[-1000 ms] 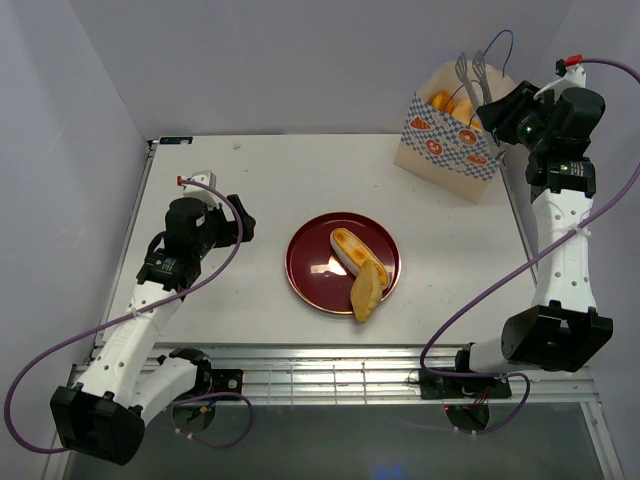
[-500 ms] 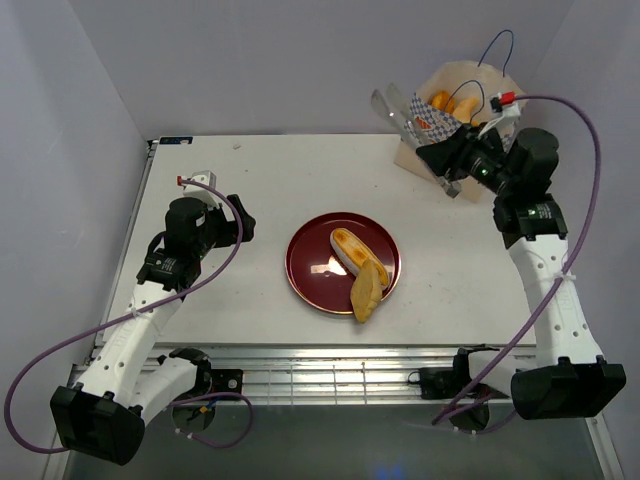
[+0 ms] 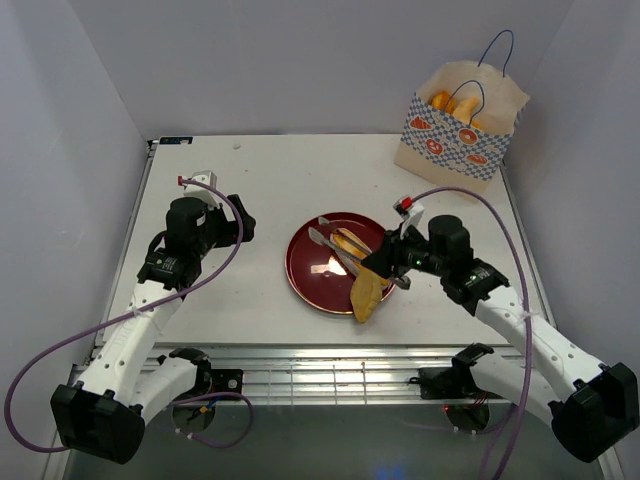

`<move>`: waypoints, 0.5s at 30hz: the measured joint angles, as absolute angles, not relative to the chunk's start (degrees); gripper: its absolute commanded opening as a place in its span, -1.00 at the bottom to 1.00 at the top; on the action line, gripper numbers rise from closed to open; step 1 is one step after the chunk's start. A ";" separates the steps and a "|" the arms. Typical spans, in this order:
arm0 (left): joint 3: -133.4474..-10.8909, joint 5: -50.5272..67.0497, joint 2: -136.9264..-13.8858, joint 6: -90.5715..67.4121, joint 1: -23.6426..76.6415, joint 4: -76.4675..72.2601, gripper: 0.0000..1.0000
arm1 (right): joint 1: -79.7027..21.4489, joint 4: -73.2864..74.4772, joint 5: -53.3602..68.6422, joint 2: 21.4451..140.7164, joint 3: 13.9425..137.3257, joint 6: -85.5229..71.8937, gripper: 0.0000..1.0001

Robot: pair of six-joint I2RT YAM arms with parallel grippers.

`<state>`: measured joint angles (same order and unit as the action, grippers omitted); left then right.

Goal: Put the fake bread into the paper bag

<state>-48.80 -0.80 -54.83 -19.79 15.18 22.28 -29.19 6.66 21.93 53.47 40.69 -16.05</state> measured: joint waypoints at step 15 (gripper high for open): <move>-48.80 -0.82 -55.09 -19.79 15.18 22.28 0.96 | -51.16 -6.92 9.19 57.47 27.29 -19.07 -0.11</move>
<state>-48.80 -0.82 -55.09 -19.79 15.18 22.28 -51.16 -6.92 9.19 57.47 27.29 -19.07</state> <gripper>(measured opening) 0.979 0.448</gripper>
